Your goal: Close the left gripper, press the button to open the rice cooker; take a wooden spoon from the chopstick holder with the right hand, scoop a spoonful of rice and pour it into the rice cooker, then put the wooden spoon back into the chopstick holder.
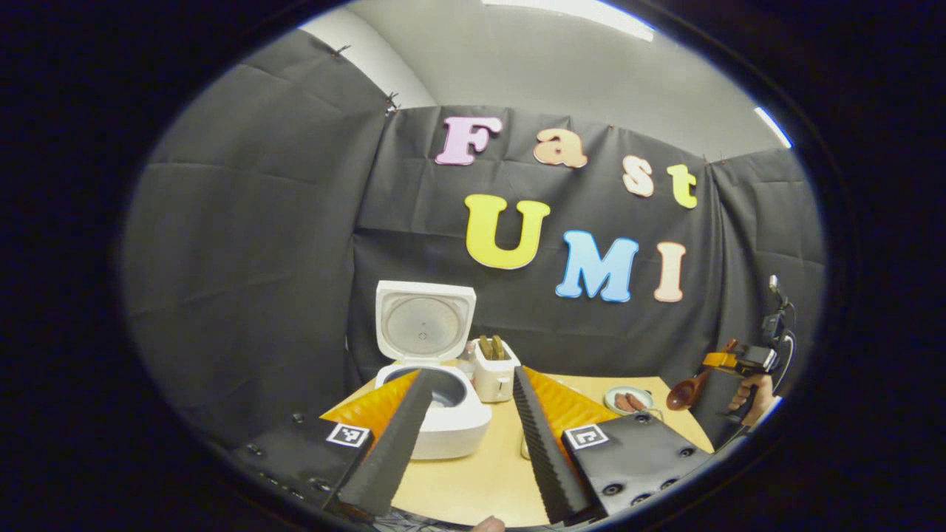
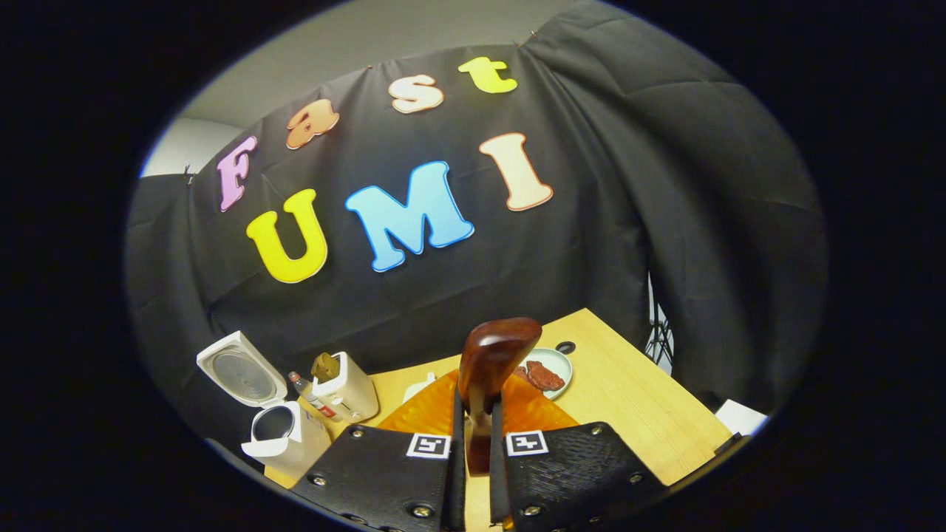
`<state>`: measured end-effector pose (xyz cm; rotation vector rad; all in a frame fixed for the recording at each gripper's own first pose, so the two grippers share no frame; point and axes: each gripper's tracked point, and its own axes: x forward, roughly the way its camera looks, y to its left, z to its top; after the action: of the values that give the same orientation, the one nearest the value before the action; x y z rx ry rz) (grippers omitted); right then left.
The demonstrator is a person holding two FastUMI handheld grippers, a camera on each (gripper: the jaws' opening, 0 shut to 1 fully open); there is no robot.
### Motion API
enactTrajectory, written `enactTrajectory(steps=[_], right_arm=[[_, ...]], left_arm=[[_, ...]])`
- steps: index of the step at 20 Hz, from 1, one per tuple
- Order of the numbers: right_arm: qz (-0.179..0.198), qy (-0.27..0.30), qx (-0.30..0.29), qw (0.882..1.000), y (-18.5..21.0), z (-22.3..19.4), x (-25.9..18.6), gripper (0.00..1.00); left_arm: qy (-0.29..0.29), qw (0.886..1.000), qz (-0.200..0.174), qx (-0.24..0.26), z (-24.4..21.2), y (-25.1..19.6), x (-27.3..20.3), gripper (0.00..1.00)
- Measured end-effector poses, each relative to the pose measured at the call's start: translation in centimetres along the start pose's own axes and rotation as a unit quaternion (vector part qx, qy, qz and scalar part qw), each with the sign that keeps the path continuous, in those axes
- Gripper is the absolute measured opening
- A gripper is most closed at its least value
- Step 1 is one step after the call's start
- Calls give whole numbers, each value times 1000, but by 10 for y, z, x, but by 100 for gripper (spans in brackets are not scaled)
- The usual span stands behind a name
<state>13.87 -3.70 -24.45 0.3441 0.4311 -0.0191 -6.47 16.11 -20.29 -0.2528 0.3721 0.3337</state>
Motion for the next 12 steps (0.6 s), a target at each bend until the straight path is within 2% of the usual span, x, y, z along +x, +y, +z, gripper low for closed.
enactTrajectory(steps=[3,6,10,12], right_arm=[[21,-13,-5,1000,45,8,-22,13],[42,-12,-18,999,81,6,-23,13],[71,11,-43,996,117,-15,9,13],[82,26,-55,995,127,-33,30,13]], left_arm=[[-3,1000,-2,-15,-1,27,3,75],[-4,1000,8,-17,1,51,6,75],[-13,999,28,-7,8,65,17,74],[-7,999,42,-4,7,67,25,78]])
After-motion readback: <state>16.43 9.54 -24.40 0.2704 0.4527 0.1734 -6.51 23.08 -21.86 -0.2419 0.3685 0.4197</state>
